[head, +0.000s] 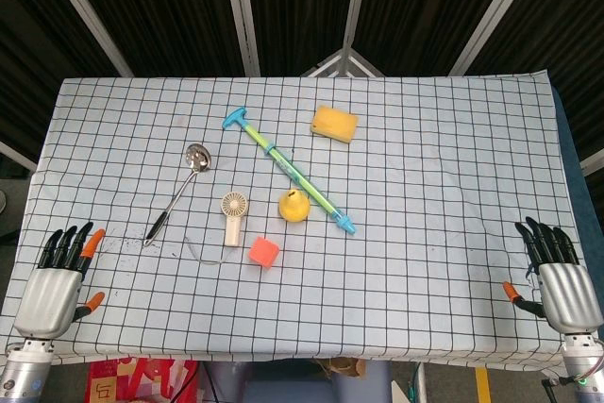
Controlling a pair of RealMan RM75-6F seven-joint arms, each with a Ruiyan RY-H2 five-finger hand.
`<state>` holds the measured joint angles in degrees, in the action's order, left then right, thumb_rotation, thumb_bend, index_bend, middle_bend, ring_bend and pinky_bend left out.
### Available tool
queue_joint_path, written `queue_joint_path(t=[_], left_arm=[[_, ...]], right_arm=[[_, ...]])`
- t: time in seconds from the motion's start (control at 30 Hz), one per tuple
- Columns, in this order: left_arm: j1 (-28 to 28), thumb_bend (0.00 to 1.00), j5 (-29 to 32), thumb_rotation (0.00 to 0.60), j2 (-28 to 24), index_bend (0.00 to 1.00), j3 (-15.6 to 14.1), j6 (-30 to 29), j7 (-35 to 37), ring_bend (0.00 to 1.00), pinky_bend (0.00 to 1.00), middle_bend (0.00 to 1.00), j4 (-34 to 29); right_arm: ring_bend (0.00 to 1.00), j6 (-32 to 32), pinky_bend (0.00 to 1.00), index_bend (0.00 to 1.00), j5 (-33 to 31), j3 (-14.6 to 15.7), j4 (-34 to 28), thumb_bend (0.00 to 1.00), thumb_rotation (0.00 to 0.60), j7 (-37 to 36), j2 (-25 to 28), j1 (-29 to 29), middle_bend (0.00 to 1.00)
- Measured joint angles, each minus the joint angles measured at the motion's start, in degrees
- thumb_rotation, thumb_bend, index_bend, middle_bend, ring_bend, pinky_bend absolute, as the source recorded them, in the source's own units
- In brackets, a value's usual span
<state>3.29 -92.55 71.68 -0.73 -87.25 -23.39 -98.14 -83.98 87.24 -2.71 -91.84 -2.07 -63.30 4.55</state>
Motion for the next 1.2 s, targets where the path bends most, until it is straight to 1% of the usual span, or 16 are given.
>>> queue_joint_path(t=[0.3,0.37,0.4,0.43,0.47,0.5,0.53,0.57,0.6,0.63,0.67,0.77,0.87,0.93,1.07,1.2], left_arm=[[-0.01,0.21,-0.10,0.600,-0.01,0.00,-0.07,0.01,-0.27,0.00,0.00,0.00,-0.19],[0.00,0.21,-0.09,0.600,-0.02,0.00,-0.11,0.09,-0.34,0.00,0.04,0.03,-0.24],[0.04,0.21,-0.06,0.600,-0.02,0.00,-0.12,0.22,-0.40,0.01,0.08,0.05,-0.33],[0.10,0.21,0.01,0.600,-0.02,0.00,-0.11,0.35,-0.46,0.04,0.15,0.11,-0.44],[0.19,0.22,0.09,0.600,-0.01,0.00,-0.06,0.51,-0.58,0.10,0.25,0.20,-0.59],[0.38,0.22,0.22,0.600,0.02,0.00,0.09,0.77,-0.86,0.16,0.32,0.27,-0.82],[0.58,0.24,0.34,0.600,0.07,0.00,0.25,1.02,-1.14,0.26,0.41,0.37,-1.01],[0.83,0.27,0.44,0.600,0.14,0.00,0.44,1.32,-1.46,0.35,0.48,0.48,-1.23],[1.20,0.30,0.61,0.600,0.26,0.00,0.69,1.80,-1.91,0.41,0.52,0.54,-1.52],[1.49,0.36,0.80,0.600,0.37,0.00,0.87,2.25,-2.26,0.48,0.57,0.61,-1.78],[1.83,0.41,1.04,0.600,0.51,0.00,1.08,2.79,-2.64,0.52,0.61,0.66,-2.08],[3.27,0.53,2.46,0.600,1.16,0.00,2.02,5.19,-4.17,0.60,0.67,0.74,-3.26],[5.31,0.62,5.09,0.600,2.21,0.00,3.38,8.57,-6.60,0.65,0.70,0.80,-4.79],[7.08,0.66,7.31,0.600,3.28,0.00,4.52,11.10,-9.19,0.67,0.71,0.83,-5.86],[10.83,0.70,11.98,0.600,6.18,0.00,6.72,15.63,-15.02,0.70,0.73,0.85,-7.37],[15.01,0.70,17.81,0.600,10.11,0.00,8.87,19.76,-21.76,0.70,0.73,0.85,-7.82]], right_arm=[[0.00,-0.22,0.00,0.07,0.19,0.09,0.20,0.28,0.600,-0.34,0.00,-0.12,0.00],[0.00,-0.25,0.00,0.07,0.31,0.12,0.25,0.28,0.600,-0.33,0.00,-0.11,0.00],[0.00,-0.25,0.00,0.07,0.31,0.12,0.26,0.28,0.600,-0.30,-0.01,-0.11,0.00],[0.00,-0.24,0.00,0.07,0.30,0.12,0.26,0.28,0.600,-0.26,-0.02,-0.10,0.00],[0.00,-0.23,0.00,0.07,0.27,0.11,0.26,0.28,0.600,-0.14,-0.03,-0.10,0.00],[0.00,-0.23,0.00,0.07,0.21,0.09,0.26,0.28,0.600,-0.04,-0.05,-0.10,0.00],[0.00,-0.23,0.00,0.07,0.16,0.07,0.24,0.28,0.600,0.05,-0.07,-0.10,0.00],[0.00,-0.22,0.00,0.07,0.12,0.04,0.21,0.28,0.600,0.12,-0.10,-0.09,0.00],[0.00,-0.20,0.00,0.07,0.11,0.04,0.19,0.28,0.600,0.15,-0.10,-0.08,0.00],[0.00,-0.19,0.00,0.07,0.10,0.04,0.19,0.28,0.600,0.15,-0.10,-0.08,0.00],[0.00,-0.15,0.00,0.07,0.10,0.04,0.19,0.28,0.600,0.13,-0.10,-0.06,0.00],[0.00,-0.05,0.00,0.07,0.10,0.03,0.19,0.28,0.600,0.02,-0.06,-0.01,0.00],[0.00,0.03,0.00,0.07,0.11,0.04,0.19,0.28,0.600,-0.34,0.01,0.03,0.00],[0.00,0.12,0.00,0.07,0.15,0.06,0.23,0.28,0.600,-0.46,0.08,0.08,0.00],[0.00,0.35,0.00,0.07,0.07,0.04,0.24,0.28,0.600,-0.64,0.14,0.19,0.00],[0.00,0.60,0.00,0.07,-0.08,-0.02,0.17,0.28,0.600,-0.78,0.22,0.31,0.00]])
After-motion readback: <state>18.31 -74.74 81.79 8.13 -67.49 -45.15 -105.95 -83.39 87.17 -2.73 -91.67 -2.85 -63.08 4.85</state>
